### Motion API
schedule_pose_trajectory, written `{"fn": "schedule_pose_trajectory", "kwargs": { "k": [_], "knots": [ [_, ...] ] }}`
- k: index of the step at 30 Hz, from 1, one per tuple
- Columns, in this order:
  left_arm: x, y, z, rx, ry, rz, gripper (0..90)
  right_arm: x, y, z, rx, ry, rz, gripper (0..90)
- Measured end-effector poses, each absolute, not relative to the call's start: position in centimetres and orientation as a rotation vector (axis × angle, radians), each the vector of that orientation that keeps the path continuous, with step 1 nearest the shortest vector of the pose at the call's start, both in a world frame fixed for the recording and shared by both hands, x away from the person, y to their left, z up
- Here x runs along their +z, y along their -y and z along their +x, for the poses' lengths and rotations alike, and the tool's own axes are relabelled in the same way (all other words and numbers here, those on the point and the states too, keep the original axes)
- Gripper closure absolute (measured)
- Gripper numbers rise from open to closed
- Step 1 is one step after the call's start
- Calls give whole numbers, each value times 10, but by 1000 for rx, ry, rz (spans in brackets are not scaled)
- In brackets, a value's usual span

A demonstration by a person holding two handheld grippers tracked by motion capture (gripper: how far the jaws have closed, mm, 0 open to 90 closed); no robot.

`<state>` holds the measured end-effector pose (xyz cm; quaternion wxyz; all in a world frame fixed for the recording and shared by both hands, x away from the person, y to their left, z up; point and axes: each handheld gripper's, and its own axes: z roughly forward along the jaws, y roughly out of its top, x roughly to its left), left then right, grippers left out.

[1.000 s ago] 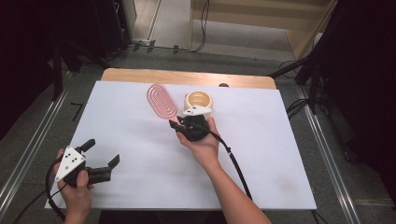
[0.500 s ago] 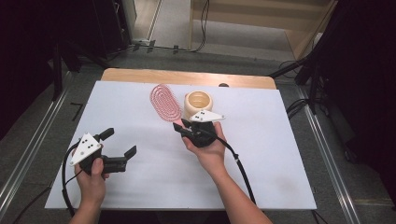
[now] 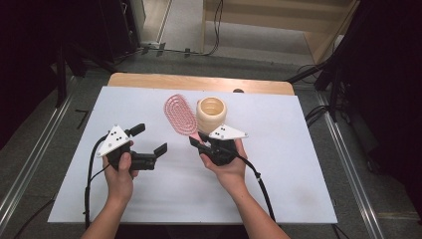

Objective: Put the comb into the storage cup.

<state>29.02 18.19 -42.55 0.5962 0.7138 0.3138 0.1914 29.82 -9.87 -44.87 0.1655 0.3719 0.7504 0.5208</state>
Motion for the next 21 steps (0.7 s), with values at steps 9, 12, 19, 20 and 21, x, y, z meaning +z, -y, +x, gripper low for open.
{"fn": "schedule_pose_trajectory", "kwargs": {
  "k": [9,12,19,20,21],
  "knots": [
    [-420,-160,300,374,-715,1639,56,-456,110,288,1497,-2114,1038,679],
    [-419,-153,301,352,-688,1635,63,-459,113,284,1500,-2117,1030,679],
    [-418,-139,306,263,-685,1641,136,-465,117,276,1518,-2100,1023,679],
    [-418,-138,306,252,-685,1643,136,-465,118,275,1519,-2099,1018,679],
    [-418,-136,307,246,-691,1642,138,-465,118,275,1525,-2097,1022,679]
  ]
}}
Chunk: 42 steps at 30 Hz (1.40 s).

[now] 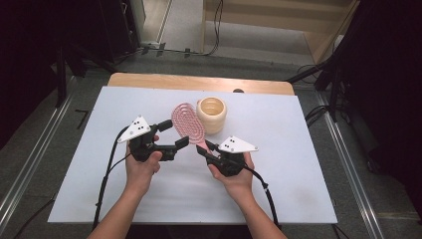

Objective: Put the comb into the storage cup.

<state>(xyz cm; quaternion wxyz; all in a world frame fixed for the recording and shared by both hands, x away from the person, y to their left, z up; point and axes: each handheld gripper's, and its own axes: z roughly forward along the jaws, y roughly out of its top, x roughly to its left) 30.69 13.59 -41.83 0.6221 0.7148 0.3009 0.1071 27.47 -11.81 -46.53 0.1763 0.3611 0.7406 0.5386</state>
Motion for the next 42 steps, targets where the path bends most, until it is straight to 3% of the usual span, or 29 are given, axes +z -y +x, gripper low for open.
{"fn": "schedule_pose_trajectory", "kwargs": {
  "k": [8,31,36,37,42],
  "knots": [
    [-417,-126,313,202,-741,1641,206,-465,118,267,1549,-2078,984,679],
    [-415,-120,326,-40,-761,1606,587,-468,110,259,1548,-2067,855,679],
    [-411,-118,321,-10,-715,1626,625,-472,107,260,1558,-2079,849,674],
    [-410,-118,320,-1,-715,1628,628,-472,108,262,1570,-2091,859,662],
    [-409,-122,322,12,-716,1617,630,-473,111,266,1506,-2073,831,427]
  ]
}}
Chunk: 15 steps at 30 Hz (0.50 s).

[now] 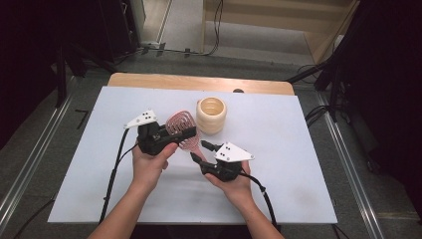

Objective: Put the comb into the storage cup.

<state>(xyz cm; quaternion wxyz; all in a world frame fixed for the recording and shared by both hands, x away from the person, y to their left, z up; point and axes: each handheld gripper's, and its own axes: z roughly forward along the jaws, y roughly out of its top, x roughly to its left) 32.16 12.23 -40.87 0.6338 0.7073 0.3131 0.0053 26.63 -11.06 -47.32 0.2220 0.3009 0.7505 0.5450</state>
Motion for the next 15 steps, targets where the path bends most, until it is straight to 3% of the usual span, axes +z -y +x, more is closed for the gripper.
{"fn": "schedule_pose_trajectory", "kwargs": {
  "k": [4,13,15],
  "knots": [
    [-406,-125,322,32,-716,1624,630,-474,117,266,1484,-2116,854,361],
    [-404,-125,318,107,-666,1653,630,-478,147,260,1575,-2111,901,13],
    [-404,-125,318,106,-666,1650,630,-478,155,258,1597,-2099,911,0]
  ]
}}
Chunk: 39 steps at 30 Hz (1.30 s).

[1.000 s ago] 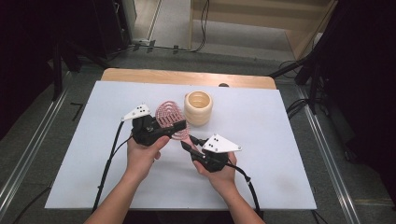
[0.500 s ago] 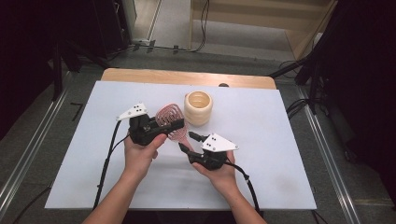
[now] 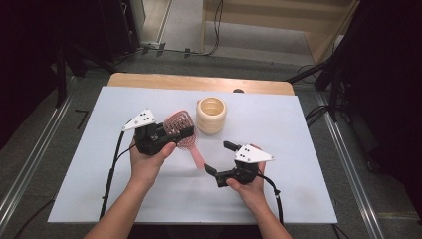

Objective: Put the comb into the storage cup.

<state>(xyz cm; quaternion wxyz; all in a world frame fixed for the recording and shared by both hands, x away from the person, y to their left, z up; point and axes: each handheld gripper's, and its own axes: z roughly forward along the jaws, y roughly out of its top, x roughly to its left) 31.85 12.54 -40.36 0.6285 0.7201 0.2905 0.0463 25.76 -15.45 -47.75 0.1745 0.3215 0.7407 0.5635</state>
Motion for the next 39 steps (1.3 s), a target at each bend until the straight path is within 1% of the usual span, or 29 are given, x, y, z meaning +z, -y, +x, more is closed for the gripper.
{"fn": "schedule_pose_trajectory", "kwargs": {
  "k": [6,16,21,39],
  "knots": [
    [-402,-125,320,112,-666,1652,630,-483,179,254,1586,-2046,987,0],
    [-398,-126,323,118,-666,1637,630,-486,212,245,1558,-1971,1022,0],
    [-396,-126,325,107,-666,1640,630,-487,225,241,1557,-1968,1029,0],
    [-386,-130,331,126,-657,1620,630,-495,267,224,1492,-1929,1068,0]
  ]
}}
